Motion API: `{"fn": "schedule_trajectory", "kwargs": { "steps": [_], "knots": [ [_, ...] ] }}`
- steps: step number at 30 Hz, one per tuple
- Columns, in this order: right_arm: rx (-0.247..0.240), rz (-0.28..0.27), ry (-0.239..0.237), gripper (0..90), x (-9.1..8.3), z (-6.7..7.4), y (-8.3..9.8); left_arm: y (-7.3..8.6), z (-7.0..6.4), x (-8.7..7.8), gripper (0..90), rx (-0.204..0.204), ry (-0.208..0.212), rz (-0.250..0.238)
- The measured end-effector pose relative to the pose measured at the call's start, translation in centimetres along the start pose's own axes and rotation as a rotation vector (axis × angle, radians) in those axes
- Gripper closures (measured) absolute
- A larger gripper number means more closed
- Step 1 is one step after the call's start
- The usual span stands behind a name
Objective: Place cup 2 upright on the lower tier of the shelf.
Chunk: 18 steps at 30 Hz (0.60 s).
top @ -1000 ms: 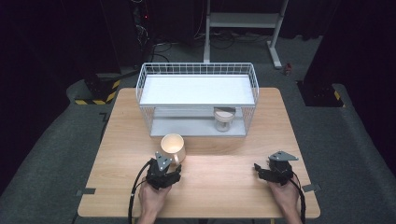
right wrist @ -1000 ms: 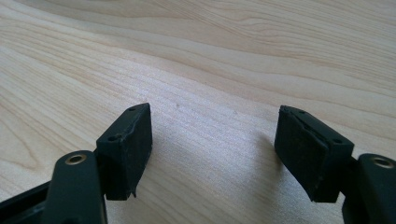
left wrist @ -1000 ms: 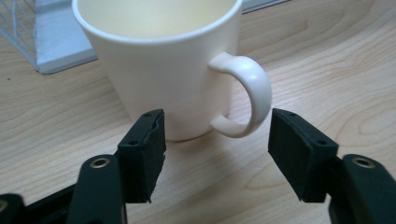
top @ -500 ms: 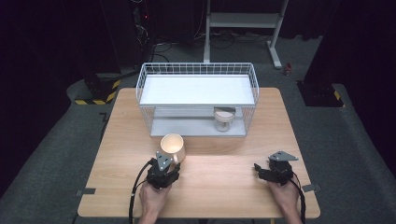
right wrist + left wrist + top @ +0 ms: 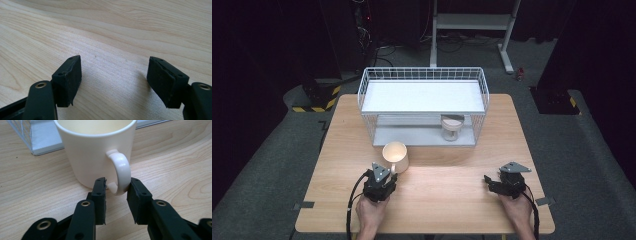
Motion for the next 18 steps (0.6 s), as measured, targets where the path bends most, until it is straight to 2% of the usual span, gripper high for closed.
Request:
{"fn": "schedule_trajectory", "kwargs": {
  "steps": [4,10,18],
  "knots": [
    [-0.004,-0.002,0.001,28.2,0.0,0.0,0.0,-0.1,0.1,0.2,70.6,-0.008,-0.001,0.001],
    [-0.004,-0.003,0.003,28.2,0.0,0.0,0.0,0.0,0.4,0.3,77.9,-0.013,-0.006,0.001],
    [-0.008,-0.005,0.004,28.2,0.0,0.0,0.0,-0.1,1.0,0.7,73.3,-0.028,-0.029,0.006]
  ]
}}
Point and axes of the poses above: each handheld gripper's, and its own axes: x roughly forward along the jaws, y roughly out of its underside, z roughly to its left, the point moved 2 cm from there along x, roughly forward along the jaws, and after that the axes turned 14 degrees about x, right-handed, at the moved point
